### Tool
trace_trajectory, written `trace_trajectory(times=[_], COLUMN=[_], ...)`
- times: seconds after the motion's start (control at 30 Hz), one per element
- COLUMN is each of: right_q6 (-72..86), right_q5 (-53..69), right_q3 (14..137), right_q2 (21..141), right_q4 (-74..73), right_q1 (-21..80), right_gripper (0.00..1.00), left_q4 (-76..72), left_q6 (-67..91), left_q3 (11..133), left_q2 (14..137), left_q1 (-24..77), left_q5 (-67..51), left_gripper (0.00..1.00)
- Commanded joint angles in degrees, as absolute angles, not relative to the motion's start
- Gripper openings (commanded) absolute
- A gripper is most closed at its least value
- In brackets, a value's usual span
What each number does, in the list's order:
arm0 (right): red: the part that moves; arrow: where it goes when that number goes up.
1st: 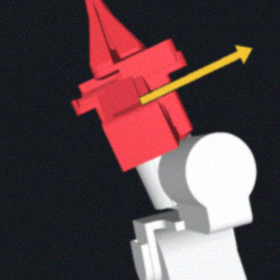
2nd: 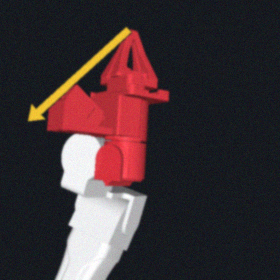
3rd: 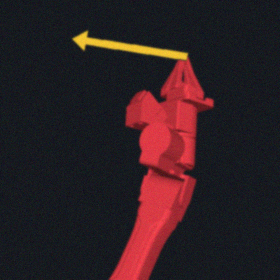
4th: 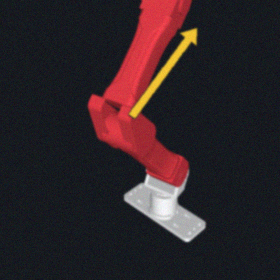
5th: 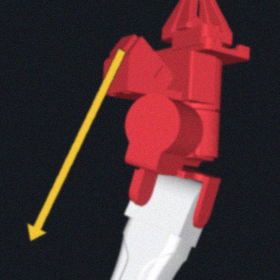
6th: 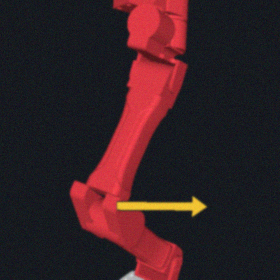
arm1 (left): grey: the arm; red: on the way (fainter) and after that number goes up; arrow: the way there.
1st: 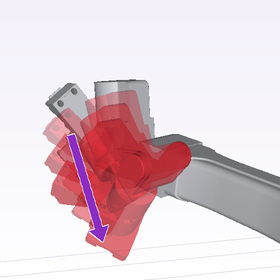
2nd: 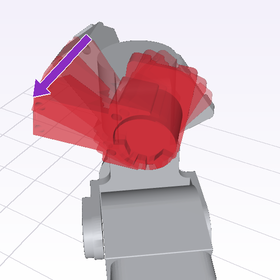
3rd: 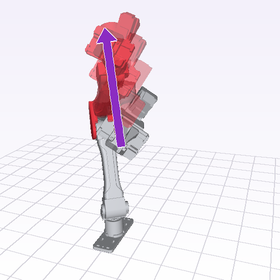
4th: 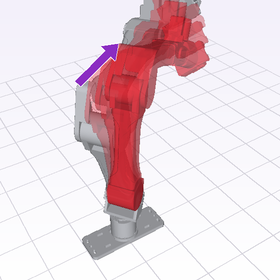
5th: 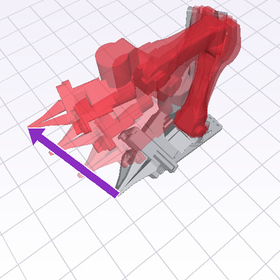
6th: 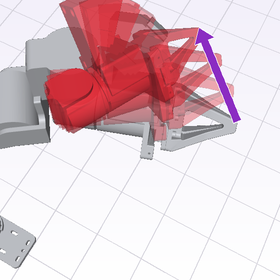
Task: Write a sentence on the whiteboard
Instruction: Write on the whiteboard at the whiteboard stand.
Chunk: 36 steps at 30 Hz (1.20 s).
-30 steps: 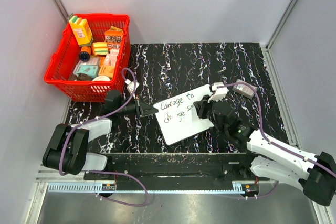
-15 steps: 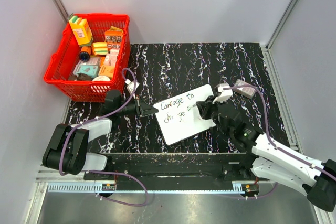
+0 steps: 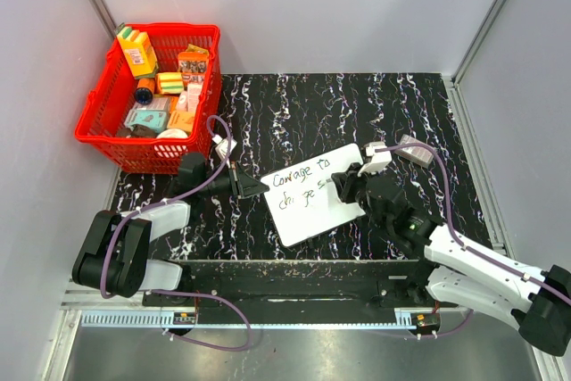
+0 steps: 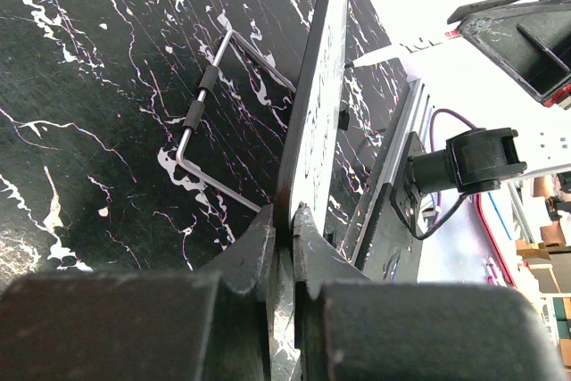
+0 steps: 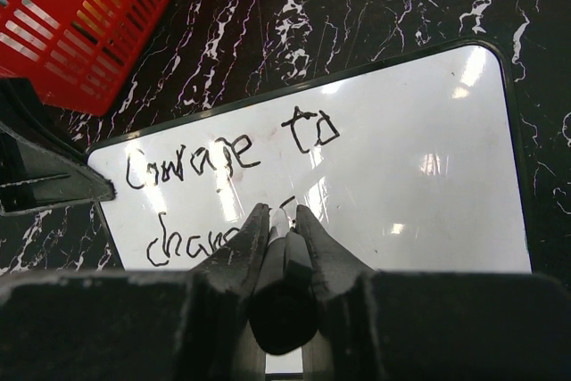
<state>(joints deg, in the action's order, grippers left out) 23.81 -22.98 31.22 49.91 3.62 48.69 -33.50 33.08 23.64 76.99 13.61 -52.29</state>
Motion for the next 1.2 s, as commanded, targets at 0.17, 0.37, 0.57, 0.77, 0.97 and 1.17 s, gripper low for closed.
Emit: trace_trajectory(times=[0.17,0.37,0.57,0.77,0.97,1.17], right_q6=[23.3,23.5,23.6,23.6,23.9,24.3], right_q5=[-25.0,-26.0,-26.8,-26.6,-25.8,-24.7], right_q3=[33.0,32.4,31.7,31.7,31.3,30.8], right_q2=[50.4,51.2,50.8,51.0,50.9,50.7], right_q4=[6.6,6.5,6.2,5.5,4.6,3.4], right_q1=[48.3,48.3,48.3,48.3,48.3,48.3], right_gripper=[0.00,0.00,0.00,0.00,0.00,0.00], left_q4=[-34.0,-33.9,-33.9,-33.9,-33.9,-33.9], left_q6=[26.0,26.0,25.9,25.9,25.9,25.9], left_q3=[24.0,24.0,24.0,24.0,24.1,24.1], left_q2=[77.9,77.8,77.8,77.8,77.9,77.9], left_q1=[13.3,13.3,13.3,13.3,13.3,13.3], left_q5=[-46.0,-46.1,-46.0,-46.0,-46.0,-45.9], left_gripper=[0.00,0.00,0.00,0.00,0.00,0.00])
